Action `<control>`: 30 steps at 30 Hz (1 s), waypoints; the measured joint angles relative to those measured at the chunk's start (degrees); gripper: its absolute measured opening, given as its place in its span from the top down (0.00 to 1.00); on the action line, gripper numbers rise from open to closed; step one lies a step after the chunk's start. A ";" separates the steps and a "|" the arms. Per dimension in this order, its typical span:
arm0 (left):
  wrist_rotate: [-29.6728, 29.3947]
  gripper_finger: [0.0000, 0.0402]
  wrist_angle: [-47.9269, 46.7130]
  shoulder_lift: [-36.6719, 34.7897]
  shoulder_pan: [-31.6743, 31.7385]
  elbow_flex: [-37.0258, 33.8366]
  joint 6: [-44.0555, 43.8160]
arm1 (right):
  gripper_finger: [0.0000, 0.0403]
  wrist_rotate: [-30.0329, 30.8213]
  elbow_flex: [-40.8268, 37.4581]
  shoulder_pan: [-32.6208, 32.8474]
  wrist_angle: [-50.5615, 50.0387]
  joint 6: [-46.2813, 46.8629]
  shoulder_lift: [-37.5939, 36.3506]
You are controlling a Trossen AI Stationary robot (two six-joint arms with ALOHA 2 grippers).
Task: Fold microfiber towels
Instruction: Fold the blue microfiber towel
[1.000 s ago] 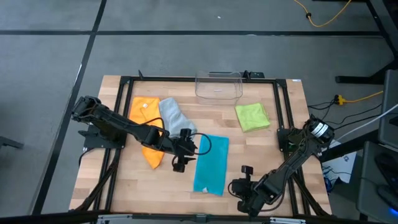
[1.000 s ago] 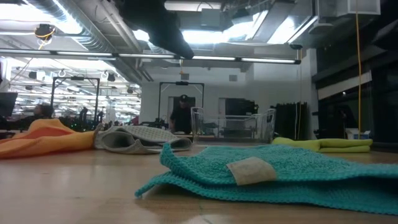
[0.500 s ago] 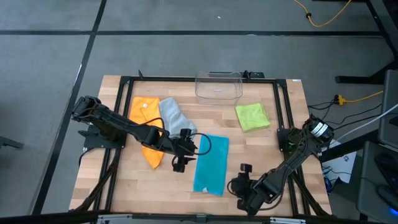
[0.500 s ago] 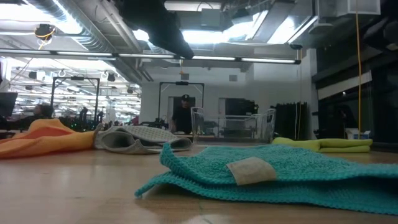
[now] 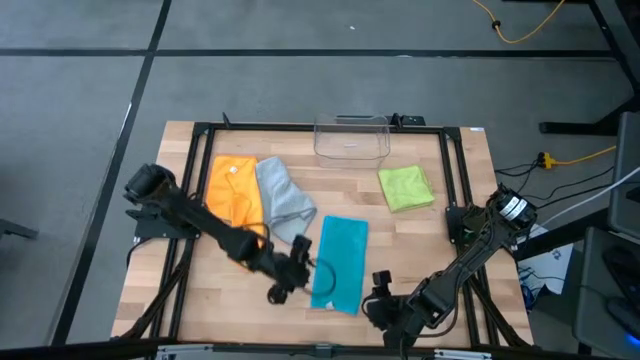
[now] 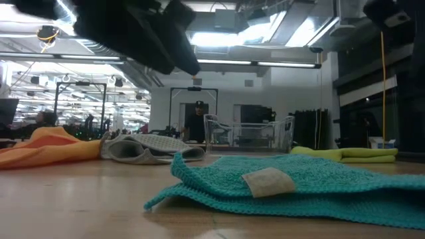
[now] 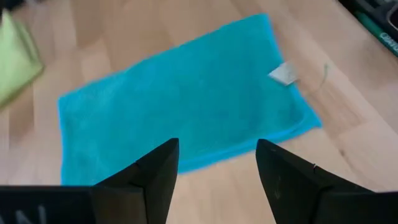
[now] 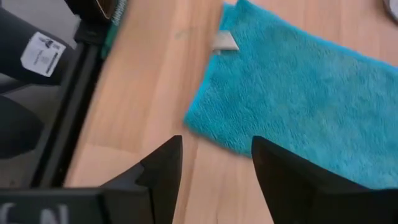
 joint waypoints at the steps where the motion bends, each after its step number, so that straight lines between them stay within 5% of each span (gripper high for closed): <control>1: -0.96 0.48 1.21 1.03 -1.20 0.00 0.80 | 0.52 -0.01 0.00 0.00 0.35 -0.82 0.00; 9: -5.73 0.48 16.29 9.78 -6.71 0.02 2.47 | 0.52 -0.04 0.00 -0.99 4.76 -8.33 1.40; 18: -1.94 0.48 19.17 15.95 -8.81 0.07 2.35 | 0.52 -0.05 -0.02 -1.79 5.57 -8.69 2.10; 23: -7.03 0.48 20.91 17.59 -9.82 0.35 3.75 | 0.52 -0.03 -0.02 -1.77 5.60 -8.82 2.10; 30: -6.87 0.48 20.62 18.10 -8.30 0.44 3.48 | 0.52 -0.10 -0.07 -1.95 6.09 -10.26 2.32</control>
